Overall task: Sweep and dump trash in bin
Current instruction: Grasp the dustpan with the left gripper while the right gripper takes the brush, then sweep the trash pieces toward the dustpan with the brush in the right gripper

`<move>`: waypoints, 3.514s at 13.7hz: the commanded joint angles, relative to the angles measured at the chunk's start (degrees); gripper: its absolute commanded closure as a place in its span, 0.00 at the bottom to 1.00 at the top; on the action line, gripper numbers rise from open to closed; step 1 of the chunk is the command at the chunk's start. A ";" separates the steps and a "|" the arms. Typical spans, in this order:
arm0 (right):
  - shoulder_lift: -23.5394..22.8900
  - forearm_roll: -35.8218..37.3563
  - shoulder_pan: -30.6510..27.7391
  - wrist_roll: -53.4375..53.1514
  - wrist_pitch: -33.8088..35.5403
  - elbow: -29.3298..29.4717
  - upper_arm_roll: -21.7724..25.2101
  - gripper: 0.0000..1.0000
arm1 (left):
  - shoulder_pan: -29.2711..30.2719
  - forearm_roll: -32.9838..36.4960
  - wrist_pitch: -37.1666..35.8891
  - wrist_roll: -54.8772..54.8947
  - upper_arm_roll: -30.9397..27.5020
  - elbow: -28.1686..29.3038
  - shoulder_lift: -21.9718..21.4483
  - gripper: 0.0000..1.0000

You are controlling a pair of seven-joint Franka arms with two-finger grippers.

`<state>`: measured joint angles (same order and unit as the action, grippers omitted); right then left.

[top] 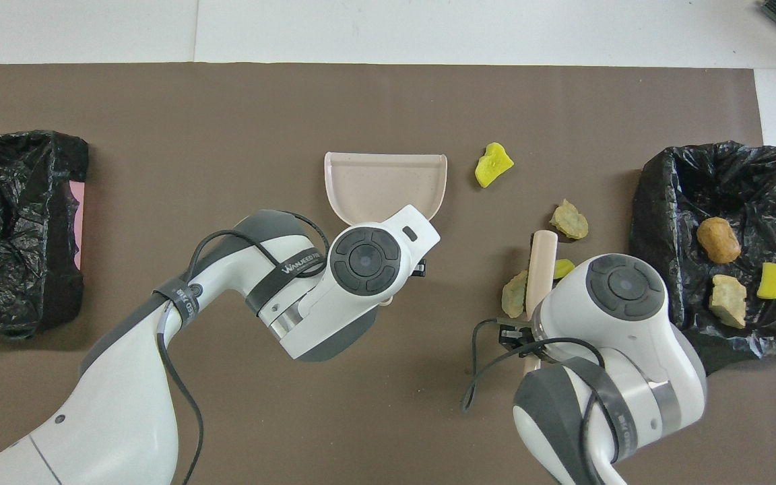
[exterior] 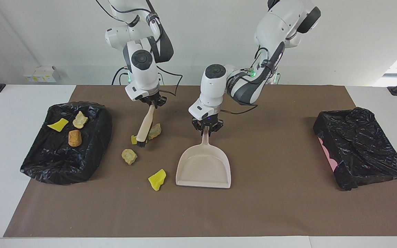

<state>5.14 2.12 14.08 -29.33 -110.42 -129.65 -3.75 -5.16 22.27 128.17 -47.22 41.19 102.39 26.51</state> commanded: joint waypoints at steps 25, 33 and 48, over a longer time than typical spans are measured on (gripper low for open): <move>-8.74 8.18 -8.83 20.72 2.76 5.10 -0.91 1.00 | 3.14 -9.26 -9.87 77.37 -0.15 13.09 -15.52 1.00; -14.45 -4.92 5.24 15.27 -1.28 10.37 -1.17 1.00 | 3.76 -9.35 -10.22 77.19 -0.15 17.14 -18.25 1.00; -14.10 1.71 0.69 20.17 8.12 20.92 -0.56 1.00 | 8.85 -9.35 -9.60 73.32 -0.68 17.05 -17.55 1.00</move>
<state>-8.65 -0.39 16.18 -12.08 -103.35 -109.99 -3.84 2.16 13.47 117.25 27.03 40.42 117.47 10.66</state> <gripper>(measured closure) 0.740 0.692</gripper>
